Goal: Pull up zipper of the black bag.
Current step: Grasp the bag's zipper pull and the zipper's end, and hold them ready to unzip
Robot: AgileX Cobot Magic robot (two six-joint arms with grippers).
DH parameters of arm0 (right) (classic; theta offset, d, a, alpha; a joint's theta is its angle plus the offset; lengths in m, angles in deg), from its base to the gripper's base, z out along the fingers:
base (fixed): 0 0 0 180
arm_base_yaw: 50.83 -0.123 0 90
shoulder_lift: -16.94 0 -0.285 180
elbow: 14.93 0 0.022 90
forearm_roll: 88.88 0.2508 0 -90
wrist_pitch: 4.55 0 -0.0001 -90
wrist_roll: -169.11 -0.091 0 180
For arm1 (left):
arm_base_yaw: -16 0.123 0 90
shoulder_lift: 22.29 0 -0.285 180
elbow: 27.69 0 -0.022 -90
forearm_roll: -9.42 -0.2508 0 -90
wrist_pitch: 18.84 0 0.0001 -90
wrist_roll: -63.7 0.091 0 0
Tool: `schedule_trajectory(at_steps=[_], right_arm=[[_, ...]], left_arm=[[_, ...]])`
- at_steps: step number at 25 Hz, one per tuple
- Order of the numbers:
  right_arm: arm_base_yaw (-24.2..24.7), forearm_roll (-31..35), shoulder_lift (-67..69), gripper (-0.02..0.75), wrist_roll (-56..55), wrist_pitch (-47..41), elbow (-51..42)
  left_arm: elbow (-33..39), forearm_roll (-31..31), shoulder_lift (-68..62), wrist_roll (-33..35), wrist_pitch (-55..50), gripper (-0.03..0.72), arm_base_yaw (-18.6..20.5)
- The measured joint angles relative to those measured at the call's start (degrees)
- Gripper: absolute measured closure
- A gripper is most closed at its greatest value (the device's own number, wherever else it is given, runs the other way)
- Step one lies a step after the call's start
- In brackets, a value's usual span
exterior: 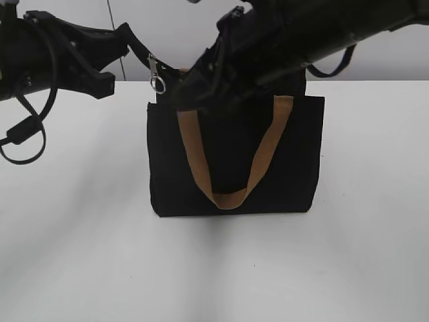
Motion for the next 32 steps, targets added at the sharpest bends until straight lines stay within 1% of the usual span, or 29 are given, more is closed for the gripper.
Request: schedule_trajectory(at_steps=[4,10,15,21,29,32], right_arm=[[-0.4,0.41,5.63,0.428,1.42,0.19,5.31],[-0.4,1.62,12.17,0.443,1.67,0.42,9.32],[-0.4,2.56,14.31,0.486,1.77,0.86,9.46],[-0.4,2.76,14.47,0.494,1.79,3.63,9.5],[-0.4,7.47,14.47,0.494,3.37,5.3,9.5],[-0.4,8.16,14.47,0.497,4.02,5.41,9.5]], left_arm=[[0.0,0.0,0.0,0.0,-0.02,0.684,0.0],[0.0,0.0,0.0,0.0,-0.02,0.684,0.0],[0.0,0.0,0.0,0.0,-0.02,0.684,0.0],[0.0,0.0,0.0,0.0,-0.02,0.684,0.0],[0.0,0.0,0.0,0.0,-0.02,0.684,0.0],[0.0,0.0,0.0,0.0,-0.02,0.684,0.0]])
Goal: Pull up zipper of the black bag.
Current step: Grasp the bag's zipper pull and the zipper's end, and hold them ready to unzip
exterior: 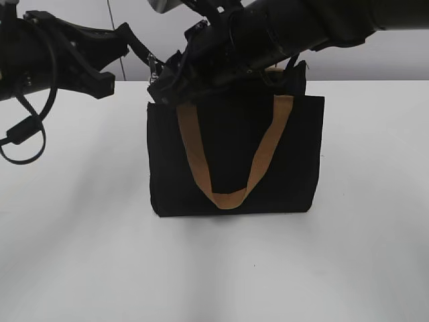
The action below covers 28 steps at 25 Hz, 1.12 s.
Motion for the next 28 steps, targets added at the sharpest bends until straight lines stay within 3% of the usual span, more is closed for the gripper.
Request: schedule_trajectory(at_steps=[2,6,28], right_arm=[[0.0,0.13,0.0,0.548,0.12,0.28,0.0],[0.0,0.34,0.0,0.731,0.16,1.46,0.0],[0.0,0.78,-5.16,0.739,-6.9,-2.2,0.0]], left_arm=[[0.0,0.0,0.0,0.0,0.0,0.684,0.0],[0.0,0.0,0.0,-0.02,0.0,0.684,0.0],[0.0,0.05,0.0,-0.02,-10.56,0.684,0.0]])
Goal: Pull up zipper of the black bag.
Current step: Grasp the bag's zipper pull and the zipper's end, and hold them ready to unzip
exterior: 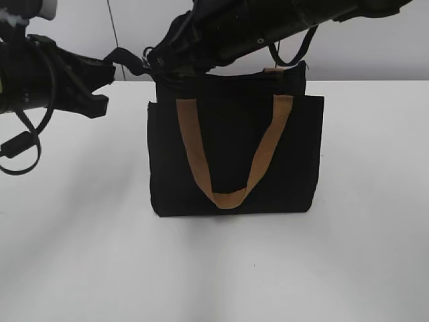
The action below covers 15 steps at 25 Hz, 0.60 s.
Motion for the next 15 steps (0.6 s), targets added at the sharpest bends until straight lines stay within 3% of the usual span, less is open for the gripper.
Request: schedule_trajectory(at_steps=[15], right_arm=[[0.0,-9.71,0.0,0.739,-13.66,3.33,0.0]], left_arm=[[0.0,0.6,0.0,0.0,-2.28,0.684,0.0]])
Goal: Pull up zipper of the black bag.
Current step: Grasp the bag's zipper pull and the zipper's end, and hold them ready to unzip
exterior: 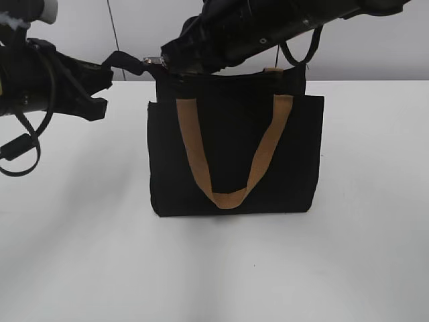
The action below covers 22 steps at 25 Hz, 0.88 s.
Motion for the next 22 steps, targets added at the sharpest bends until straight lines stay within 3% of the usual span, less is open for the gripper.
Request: schedule_trajectory(at_steps=[8,22], right_arm=[[0.14,-1.89,0.0,0.739,-5.35,0.81,0.0],[4.7,-2.46,0.05,0.739,-10.03,-2.8,0.0]], left_arm=[[0.0,0.0,0.0,0.0,-1.17,0.684,-0.05],[0.0,0.0,0.0,0.0,-5.33,0.685,-0.22]])
